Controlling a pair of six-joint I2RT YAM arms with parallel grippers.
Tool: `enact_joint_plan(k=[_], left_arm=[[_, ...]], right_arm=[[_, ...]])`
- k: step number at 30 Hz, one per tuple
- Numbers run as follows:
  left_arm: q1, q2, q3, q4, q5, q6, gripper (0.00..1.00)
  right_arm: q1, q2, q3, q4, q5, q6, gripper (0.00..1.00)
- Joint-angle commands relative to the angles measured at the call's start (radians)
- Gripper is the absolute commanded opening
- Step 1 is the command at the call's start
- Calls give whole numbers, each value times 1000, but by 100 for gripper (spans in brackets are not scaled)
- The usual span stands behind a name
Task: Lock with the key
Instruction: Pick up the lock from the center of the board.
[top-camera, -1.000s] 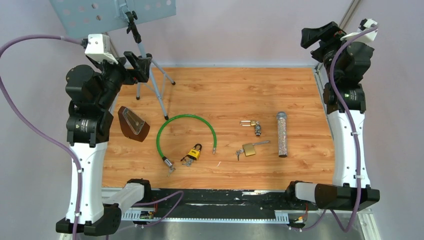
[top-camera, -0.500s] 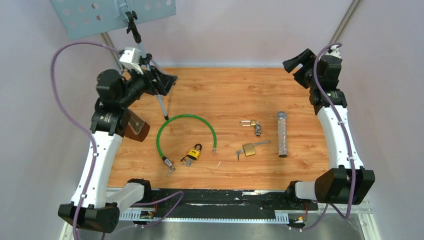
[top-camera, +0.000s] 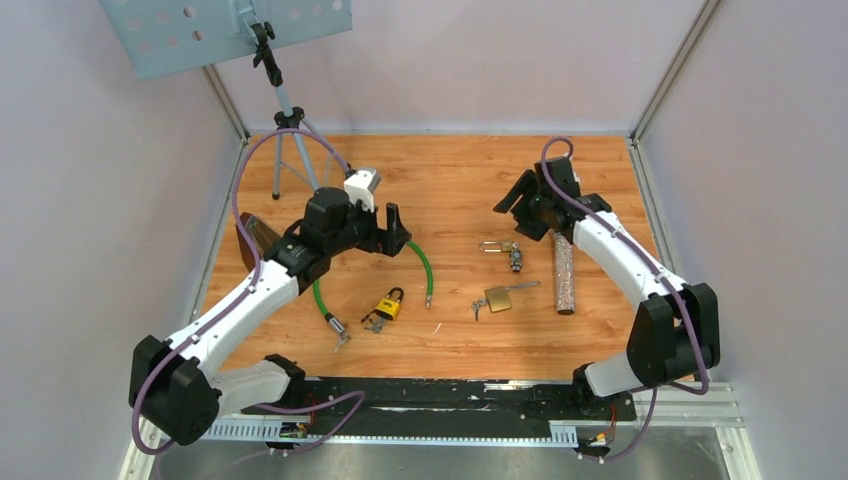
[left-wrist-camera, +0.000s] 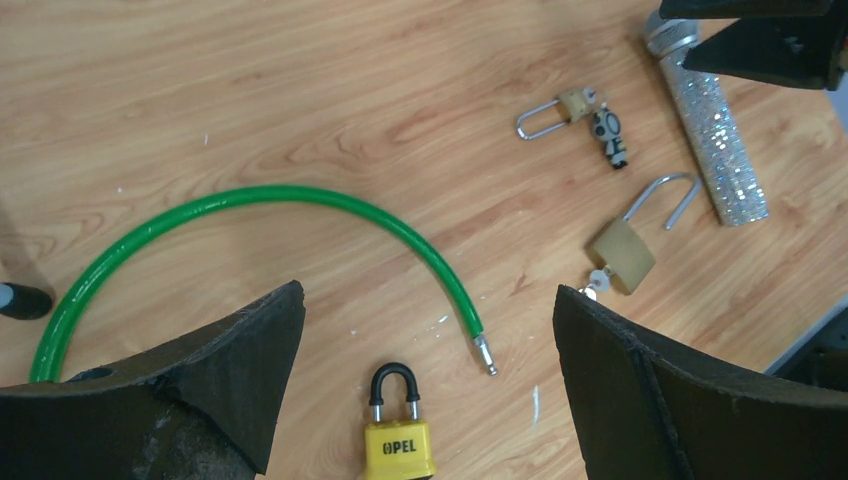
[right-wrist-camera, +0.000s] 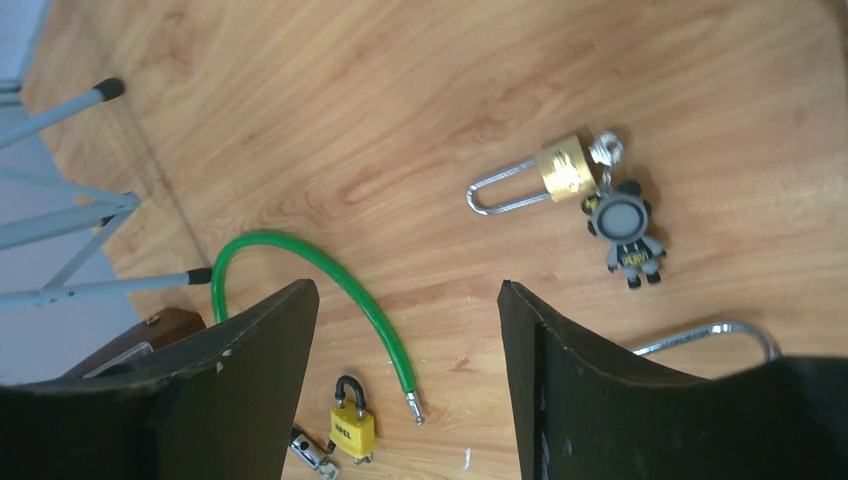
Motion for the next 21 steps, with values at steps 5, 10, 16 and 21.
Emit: enact_joint_plan(k=[5,10,16,21], left_arm=[[-32,-2,-93,129,-70,5,100],[-34,-35,-125,129,-66,6,100],[-34,-57,-147,112,-84,8,100],[-34,-58,-159,112,-86,17,100]], right_arm=[[98,66,-40,-255,225,300,76],[110,72,-73,-335,222,416,73],[127,-7,-126,-432,299,553,70],[127,-69,-191,-461,314,636,69]])
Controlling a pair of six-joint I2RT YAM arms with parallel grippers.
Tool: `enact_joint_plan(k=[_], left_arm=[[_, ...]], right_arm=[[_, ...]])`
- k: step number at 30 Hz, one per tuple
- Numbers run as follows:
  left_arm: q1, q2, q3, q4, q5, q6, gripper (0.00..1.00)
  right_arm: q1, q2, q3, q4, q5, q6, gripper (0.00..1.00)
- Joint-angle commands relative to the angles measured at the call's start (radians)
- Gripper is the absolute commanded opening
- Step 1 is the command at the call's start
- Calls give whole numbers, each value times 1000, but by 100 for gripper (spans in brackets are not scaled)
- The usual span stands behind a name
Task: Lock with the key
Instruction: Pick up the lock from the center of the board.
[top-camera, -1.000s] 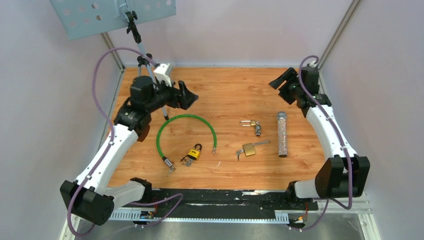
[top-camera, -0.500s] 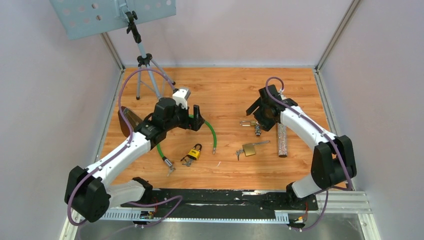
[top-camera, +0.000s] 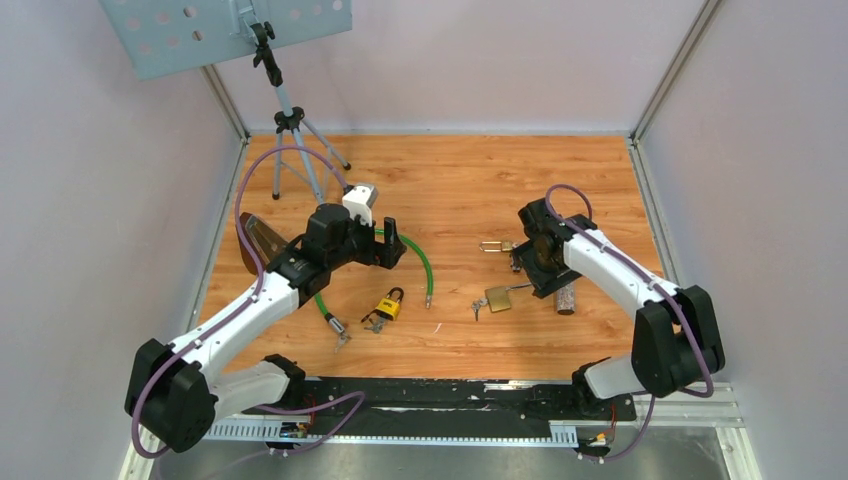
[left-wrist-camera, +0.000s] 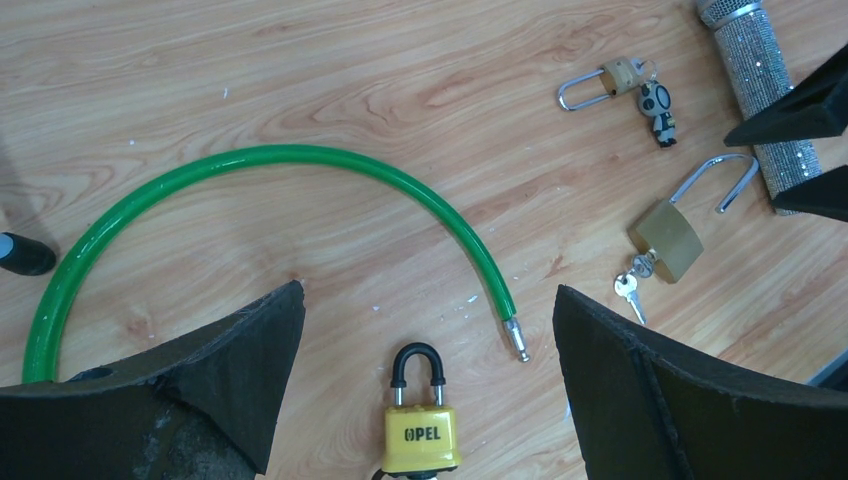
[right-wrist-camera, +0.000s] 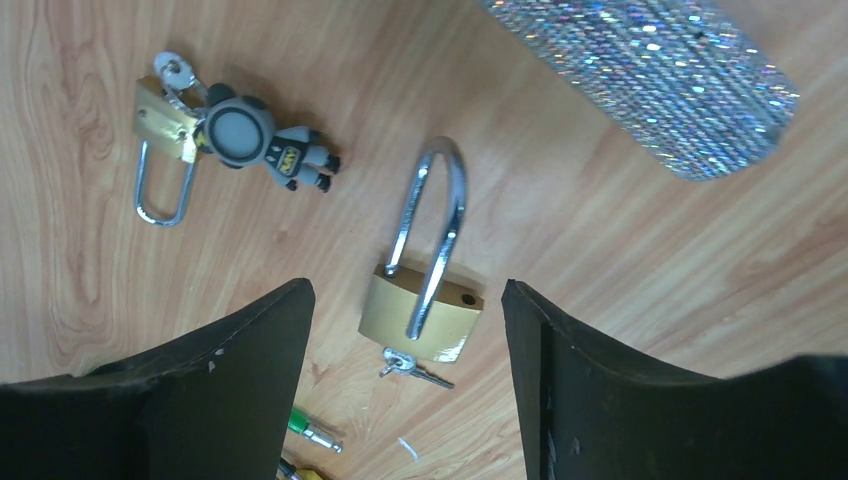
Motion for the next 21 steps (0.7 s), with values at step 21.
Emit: enact_joint_plan(k=[21], left_arm=[[-5,-35,6,7,-28,29,100]], right_arm=[[4,-13,-116,120,144,282,57]])
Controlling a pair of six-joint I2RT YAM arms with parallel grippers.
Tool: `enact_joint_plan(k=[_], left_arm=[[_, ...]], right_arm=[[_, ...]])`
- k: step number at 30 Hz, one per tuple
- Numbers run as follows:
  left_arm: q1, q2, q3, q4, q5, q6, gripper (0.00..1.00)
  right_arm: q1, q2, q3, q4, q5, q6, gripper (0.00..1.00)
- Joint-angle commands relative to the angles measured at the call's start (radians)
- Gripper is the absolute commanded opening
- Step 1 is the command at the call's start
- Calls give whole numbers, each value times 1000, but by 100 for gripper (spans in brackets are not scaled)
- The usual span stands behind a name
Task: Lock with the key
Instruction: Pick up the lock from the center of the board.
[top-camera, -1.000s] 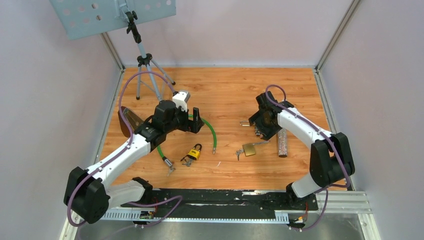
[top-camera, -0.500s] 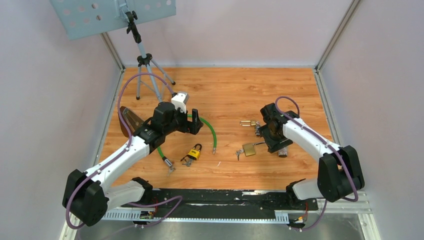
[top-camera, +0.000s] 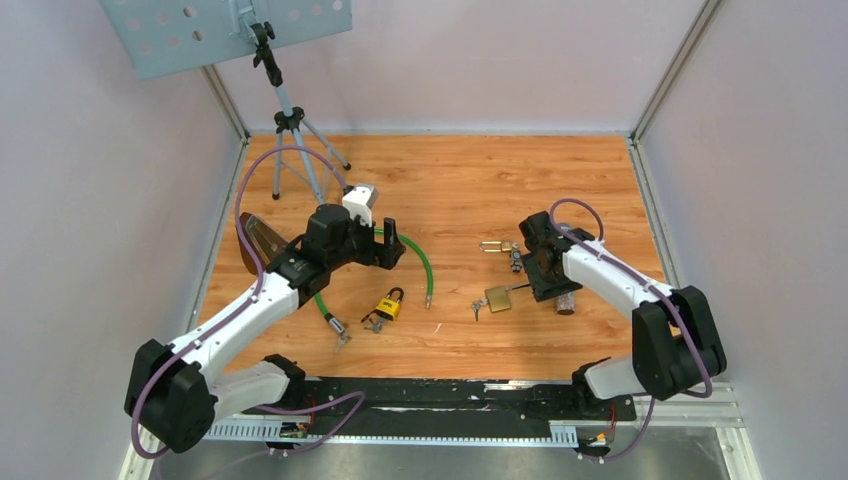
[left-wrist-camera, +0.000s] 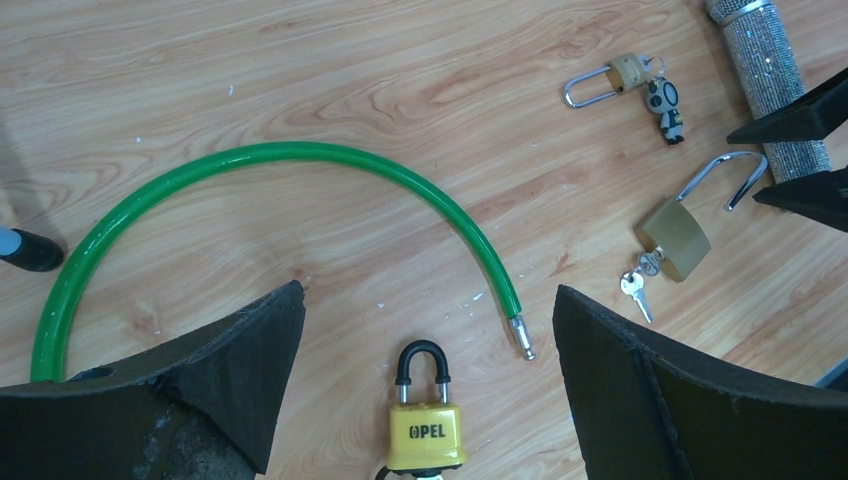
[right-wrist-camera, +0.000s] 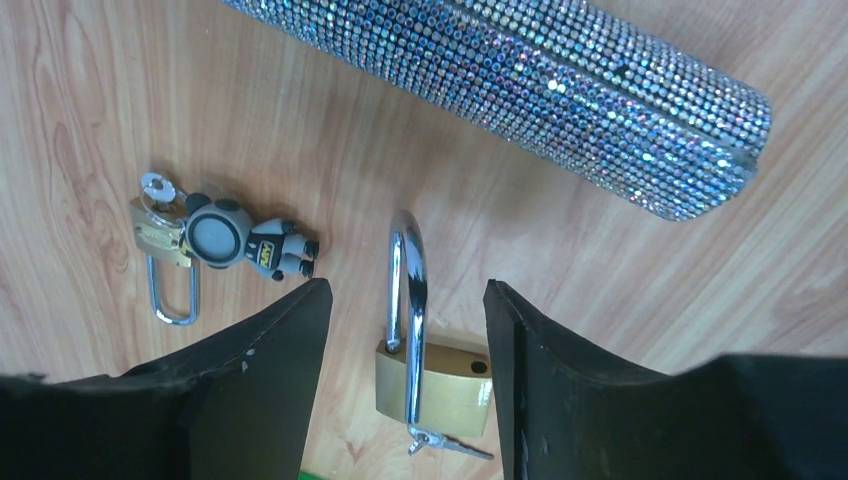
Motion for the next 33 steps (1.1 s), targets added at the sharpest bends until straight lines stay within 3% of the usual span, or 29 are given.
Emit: enact_joint_plan(k=[1,6,10,13,14,23,33], left_arm=[[-4,-34,9,12,-23,23,100],[-4,-46,4,6,-40,23,100],[-3,-52,1,3,-58,24,100],[-4,-57,4,-6,-67,28,100],[-4,-58,6,-8,-69,29,100],[-4,-79,54,19,6,23,100],[-4,-66,173,157,154,25,100]], right_arm=[[4,52,31,38,50,49,56],[4,75,30,57,29,34,44],[4,74,21,68,13,27,24],[5,70,23,70,13,15,2],[4,65,31,70,15,6,0],[51,-68,199,119,103,-264,0],[70,-208,281,506,-41,-753,0]])
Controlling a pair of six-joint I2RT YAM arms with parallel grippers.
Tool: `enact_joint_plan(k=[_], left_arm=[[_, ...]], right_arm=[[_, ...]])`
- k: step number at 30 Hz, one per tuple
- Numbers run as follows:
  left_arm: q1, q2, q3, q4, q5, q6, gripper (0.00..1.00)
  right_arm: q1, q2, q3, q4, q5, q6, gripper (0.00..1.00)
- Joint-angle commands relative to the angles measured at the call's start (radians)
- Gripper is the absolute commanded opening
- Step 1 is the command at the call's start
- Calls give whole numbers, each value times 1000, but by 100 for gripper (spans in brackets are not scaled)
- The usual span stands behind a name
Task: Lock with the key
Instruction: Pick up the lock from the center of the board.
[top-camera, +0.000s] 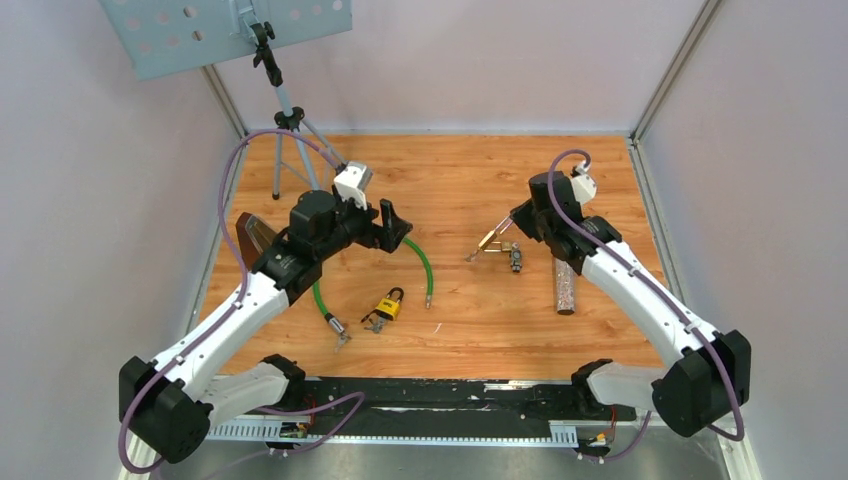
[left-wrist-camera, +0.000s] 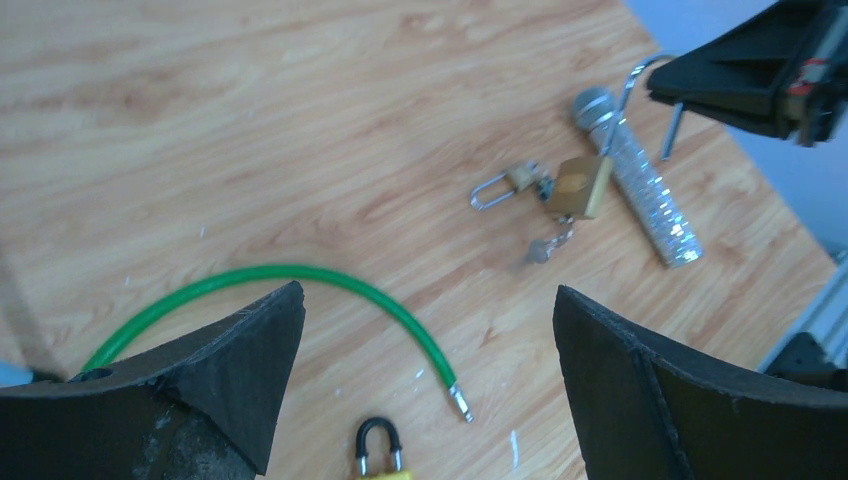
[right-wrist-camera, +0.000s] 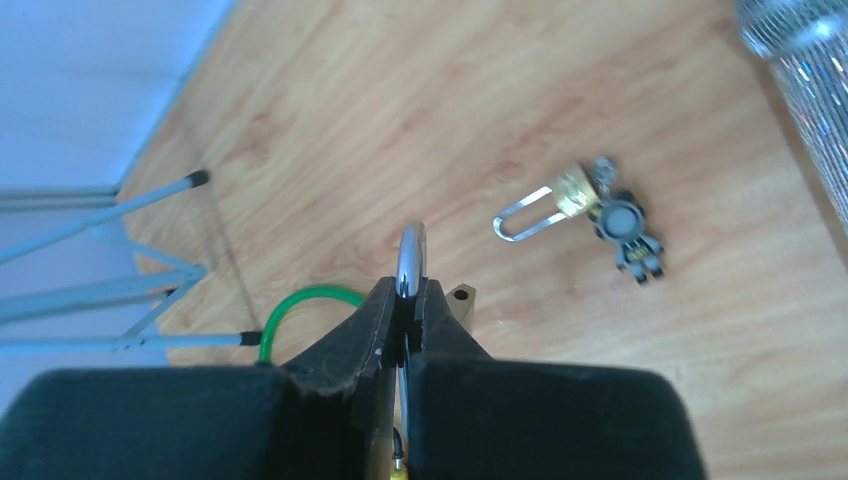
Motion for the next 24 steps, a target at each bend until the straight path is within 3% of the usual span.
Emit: enact_joint_plan(k=[1,7,12,24], left_arm=[[-3,7,96,176,112,22,100],[-5,133,135,445,352,-5,100],[-59,235,169,603,386,28,100],[-279,430,205,1010,-33,316,99]], right_arm=[[5,-74,79,271,-82,-269,0],[5,-118,179,375,-207,-394,0],[9,-169,204,472,-262,-426,0],[15,-168,291,514,-213,-261,0]])
